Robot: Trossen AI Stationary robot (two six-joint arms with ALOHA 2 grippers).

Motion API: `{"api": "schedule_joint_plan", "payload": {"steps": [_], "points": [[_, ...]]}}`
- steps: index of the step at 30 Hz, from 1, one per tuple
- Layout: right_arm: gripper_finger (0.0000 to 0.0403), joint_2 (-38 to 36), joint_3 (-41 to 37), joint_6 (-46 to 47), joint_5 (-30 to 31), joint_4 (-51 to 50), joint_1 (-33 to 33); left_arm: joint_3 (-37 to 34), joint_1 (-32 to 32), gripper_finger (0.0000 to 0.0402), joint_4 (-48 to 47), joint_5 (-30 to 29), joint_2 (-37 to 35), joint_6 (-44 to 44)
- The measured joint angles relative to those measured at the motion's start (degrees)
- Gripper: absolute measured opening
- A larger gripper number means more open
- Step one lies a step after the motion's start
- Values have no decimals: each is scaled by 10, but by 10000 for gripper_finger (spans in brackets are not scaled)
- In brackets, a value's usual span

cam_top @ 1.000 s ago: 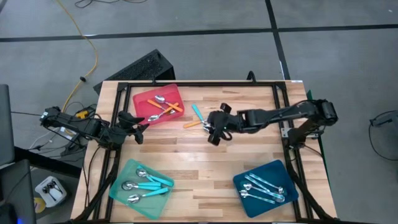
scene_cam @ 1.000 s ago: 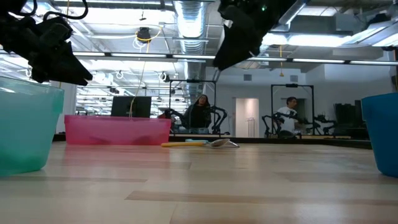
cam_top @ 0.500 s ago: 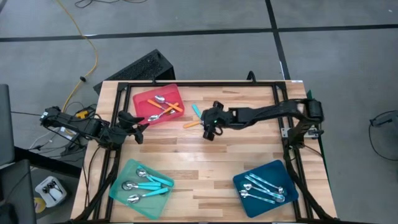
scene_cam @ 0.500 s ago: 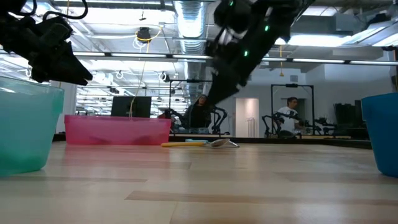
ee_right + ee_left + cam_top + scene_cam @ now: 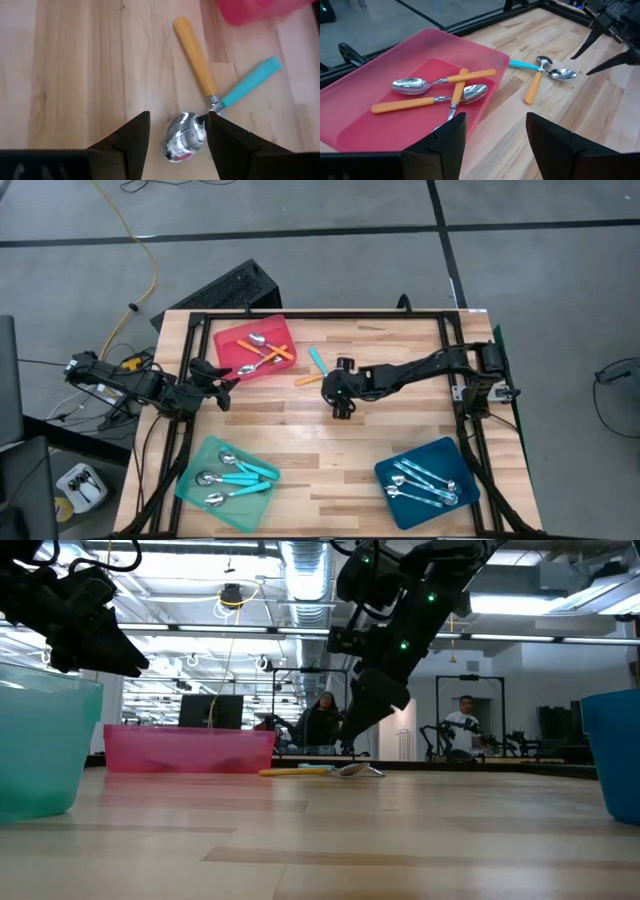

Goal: Sort silverware by color (type)
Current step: Put the blue spoon into the light blue bin

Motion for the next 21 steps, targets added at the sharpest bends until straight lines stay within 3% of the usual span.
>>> {"api": "schedule_joint_plan", "payload": {"steps": [9, 15, 21], "points": [[210, 52, 0, -29, -3, 19, 3, 0, 0, 190, 0, -1, 0, -1], [210, 90, 3, -23, 66, 14, 5, 0, 0, 190, 0, 1, 0, -2], [210, 86, 2, -19, 91, 3, 5, 0, 0, 190, -1, 0, 0, -2]]}}
